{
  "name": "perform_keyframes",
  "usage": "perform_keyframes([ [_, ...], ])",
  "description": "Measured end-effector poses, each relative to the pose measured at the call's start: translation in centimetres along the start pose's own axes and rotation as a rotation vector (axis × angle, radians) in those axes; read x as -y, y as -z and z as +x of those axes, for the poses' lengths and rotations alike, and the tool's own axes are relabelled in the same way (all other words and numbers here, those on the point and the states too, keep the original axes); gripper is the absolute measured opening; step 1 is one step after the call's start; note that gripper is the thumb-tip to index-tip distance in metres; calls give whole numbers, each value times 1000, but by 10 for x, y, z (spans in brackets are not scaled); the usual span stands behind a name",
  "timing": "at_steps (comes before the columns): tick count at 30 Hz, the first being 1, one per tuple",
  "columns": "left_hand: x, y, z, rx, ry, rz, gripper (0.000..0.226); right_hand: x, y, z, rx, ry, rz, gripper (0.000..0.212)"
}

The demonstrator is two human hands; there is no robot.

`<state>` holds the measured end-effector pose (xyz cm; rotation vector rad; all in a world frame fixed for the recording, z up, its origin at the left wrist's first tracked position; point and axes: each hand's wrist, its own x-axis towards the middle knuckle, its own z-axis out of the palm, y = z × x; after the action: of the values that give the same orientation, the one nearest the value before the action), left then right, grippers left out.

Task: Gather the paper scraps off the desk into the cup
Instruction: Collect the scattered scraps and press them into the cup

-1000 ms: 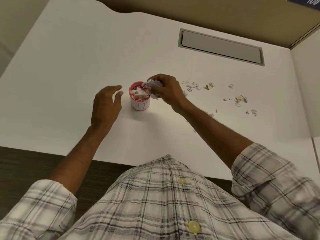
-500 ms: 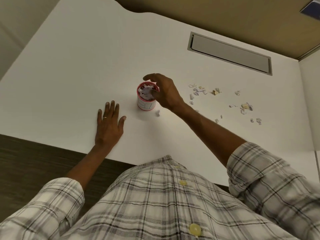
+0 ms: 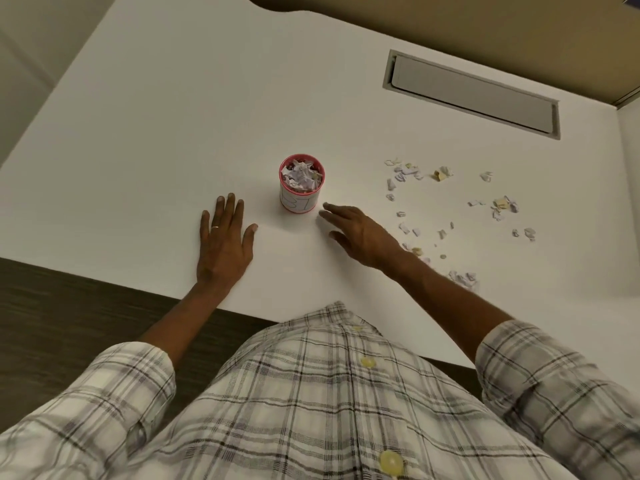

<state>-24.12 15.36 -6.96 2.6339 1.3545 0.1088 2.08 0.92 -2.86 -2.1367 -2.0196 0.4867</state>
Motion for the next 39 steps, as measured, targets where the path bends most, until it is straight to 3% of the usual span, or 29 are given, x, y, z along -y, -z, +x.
perform_keyframes([
  [3,0,0,-1,-9,-4,3,59,-2,-9,-10,66,103,-135,52],
  [7,-2,1,-2,-31,-6,-10,59,-16,-13,-53,23,36,-168,51],
  [14,-2,0,-1,-48,-9,-20,59,-98,1,-194,-166,-400,-134,61],
  [17,-3,-1,-1,-54,-12,-29,58,-104,-7,-241,-186,-604,-12,83],
  [19,-5,0,-1,-52,-9,-40,58,-99,-19,-254,-181,-729,51,101],
  [23,-17,-3,-7,-51,62,-140,58,-92,-30,-233,-212,-820,66,114],
  [27,-44,-12,-29,-60,126,-249,59,-93,-22,-172,-218,-691,69,120],
  [32,-84,-19,-59,-31,142,-280,55,-103,-11,-108,-149,-399,63,119],
  [37,-108,-23,-80,1,114,-217,58,-110,-22,-107,-246,30,75,46],
  [39,-111,-22,-81,-13,100,-224,55,-120,-23,-127,-312,96,94,38],
])
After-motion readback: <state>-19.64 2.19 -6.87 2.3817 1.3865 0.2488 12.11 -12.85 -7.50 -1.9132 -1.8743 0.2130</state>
